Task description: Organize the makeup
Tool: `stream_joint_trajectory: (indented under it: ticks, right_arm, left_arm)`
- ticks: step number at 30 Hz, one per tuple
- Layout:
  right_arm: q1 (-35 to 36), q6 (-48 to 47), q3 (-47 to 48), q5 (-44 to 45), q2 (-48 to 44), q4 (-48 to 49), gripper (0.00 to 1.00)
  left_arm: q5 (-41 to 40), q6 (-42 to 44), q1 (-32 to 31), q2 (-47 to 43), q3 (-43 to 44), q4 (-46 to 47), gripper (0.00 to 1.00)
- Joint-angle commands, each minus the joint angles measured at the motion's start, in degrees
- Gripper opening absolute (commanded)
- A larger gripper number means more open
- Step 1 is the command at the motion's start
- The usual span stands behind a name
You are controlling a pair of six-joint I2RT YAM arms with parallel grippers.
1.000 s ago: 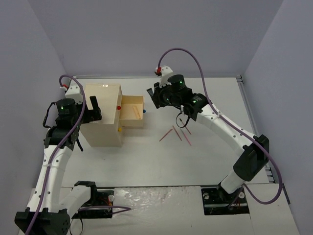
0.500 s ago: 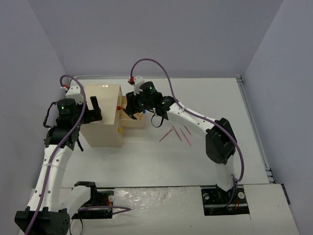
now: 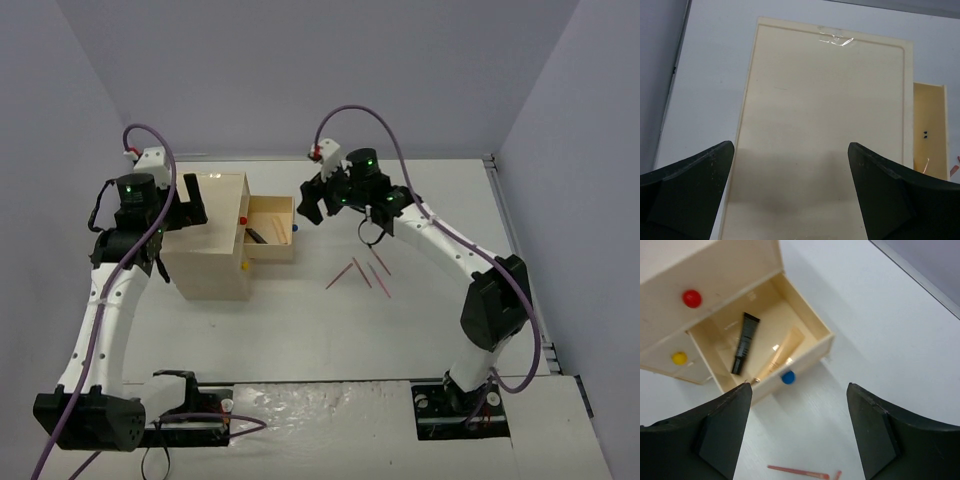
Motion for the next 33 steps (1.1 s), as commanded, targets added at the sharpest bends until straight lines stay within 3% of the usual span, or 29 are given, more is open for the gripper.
stream_joint_trajectory:
  ticks: [1,13,33]
  right_arm:
    - [-2.98,-10.81,-3.93,-11.09,-0.79,1.57,0.79]
    - [-0.79,-19.64,0.14,-17.60,10.11,1.29,0.88]
    - [5.65,-22.00,18.90,-17.35,24.31,1.36,0.88]
  left_arm:
    - [-1.82,2.30,1.69,5.38,8.46,-1.31,0.97]
    - [3.05,3.72,4.86,11.64,9.15,-1.55,0.97]
    - [14.28,-1.25,4.79,17.07,6.57,-1.04,0.97]
